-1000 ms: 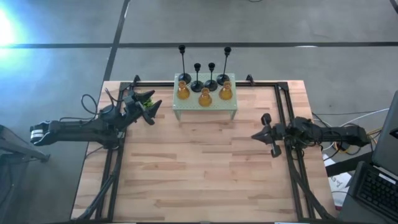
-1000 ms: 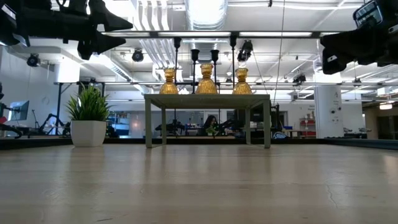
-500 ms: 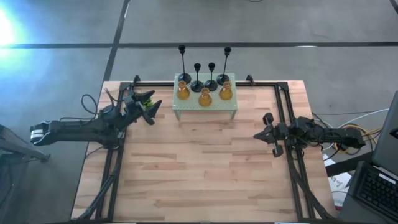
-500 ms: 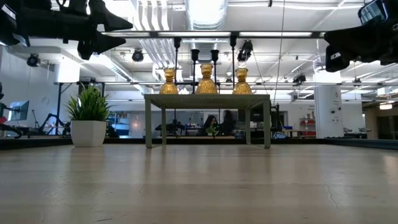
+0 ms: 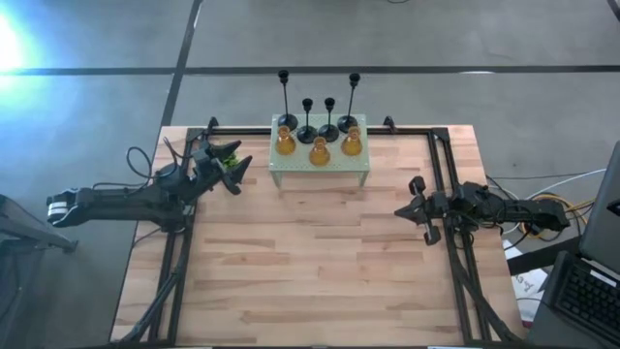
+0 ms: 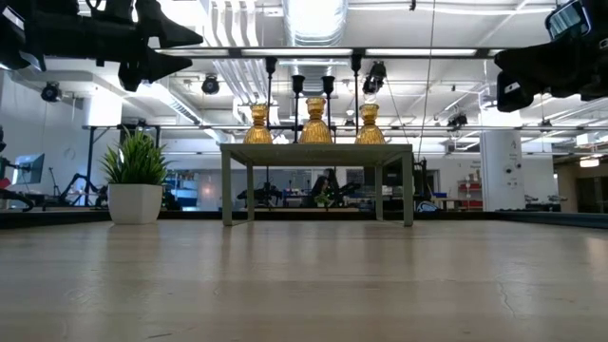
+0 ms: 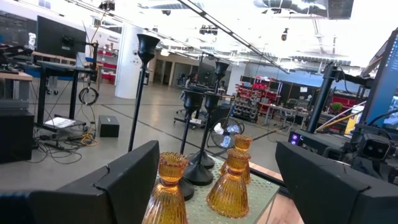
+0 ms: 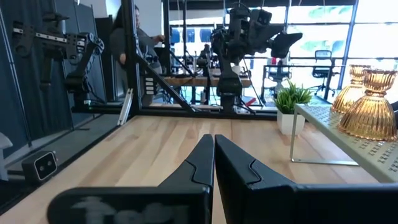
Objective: Pick & Place candle stick holders
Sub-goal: Return to Home Position
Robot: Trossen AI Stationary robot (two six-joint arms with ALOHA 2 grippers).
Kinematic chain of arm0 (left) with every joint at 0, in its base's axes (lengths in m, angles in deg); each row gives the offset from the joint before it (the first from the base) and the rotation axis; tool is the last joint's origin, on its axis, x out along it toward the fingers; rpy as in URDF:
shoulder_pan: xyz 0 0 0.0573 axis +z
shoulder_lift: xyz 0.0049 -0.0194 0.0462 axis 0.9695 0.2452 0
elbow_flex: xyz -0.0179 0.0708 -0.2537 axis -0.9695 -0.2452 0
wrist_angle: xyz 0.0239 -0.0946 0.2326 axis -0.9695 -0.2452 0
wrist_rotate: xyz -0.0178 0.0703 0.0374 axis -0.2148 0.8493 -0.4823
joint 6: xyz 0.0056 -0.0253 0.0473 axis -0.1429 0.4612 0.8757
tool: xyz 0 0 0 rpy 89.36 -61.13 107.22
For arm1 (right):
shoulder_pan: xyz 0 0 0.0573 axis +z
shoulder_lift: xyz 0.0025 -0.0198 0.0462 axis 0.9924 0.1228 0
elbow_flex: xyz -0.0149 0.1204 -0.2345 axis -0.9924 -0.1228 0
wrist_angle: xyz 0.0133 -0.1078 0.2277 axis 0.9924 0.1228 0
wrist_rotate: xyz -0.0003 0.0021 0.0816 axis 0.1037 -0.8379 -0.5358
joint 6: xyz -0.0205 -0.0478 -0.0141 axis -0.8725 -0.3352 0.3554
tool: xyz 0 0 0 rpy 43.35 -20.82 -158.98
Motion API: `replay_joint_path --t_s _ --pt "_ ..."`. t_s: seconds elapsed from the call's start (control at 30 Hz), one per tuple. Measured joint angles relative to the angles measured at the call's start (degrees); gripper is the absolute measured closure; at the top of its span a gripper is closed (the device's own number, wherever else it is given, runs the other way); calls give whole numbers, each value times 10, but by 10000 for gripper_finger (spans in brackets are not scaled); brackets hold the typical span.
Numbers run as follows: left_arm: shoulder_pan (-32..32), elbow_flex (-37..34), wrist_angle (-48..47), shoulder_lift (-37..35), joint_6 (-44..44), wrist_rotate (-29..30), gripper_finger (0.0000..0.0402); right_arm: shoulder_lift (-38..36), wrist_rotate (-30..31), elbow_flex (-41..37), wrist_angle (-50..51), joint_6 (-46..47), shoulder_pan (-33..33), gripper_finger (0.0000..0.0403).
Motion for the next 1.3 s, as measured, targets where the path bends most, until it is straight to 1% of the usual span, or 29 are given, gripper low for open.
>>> replay_joint_path --t_s 0.43,0.5,0.57,0.67,0.77,0.83,1.03,1.3 --pt "0 0 -1 0 -1 0 76 7 0 0 0 0 0 394" --pt "0 0 -6 -8 -20 -4 76 7 0 0 0 1 0 394" --pt "0 0 -32 -23 -70 -28 76 7 0 0 0 1 0 394" --pt "0 0 -113 -52 -119 -119 76 7 0 0 0 1 0 394" --pt "0 0 -175 -73 -121 -217 76 7 0 0 0 0 0 394" --pt "0 0 -194 -82 -106 -251 76 7 0 0 0 0 0 394" --pt "-2 -10 -216 -112 -67 -267 76 7 0 0 0 0 0 394" --pt "-8 -78 -205 -177 -62 -267 76 7 0 0 0 0 0 394"
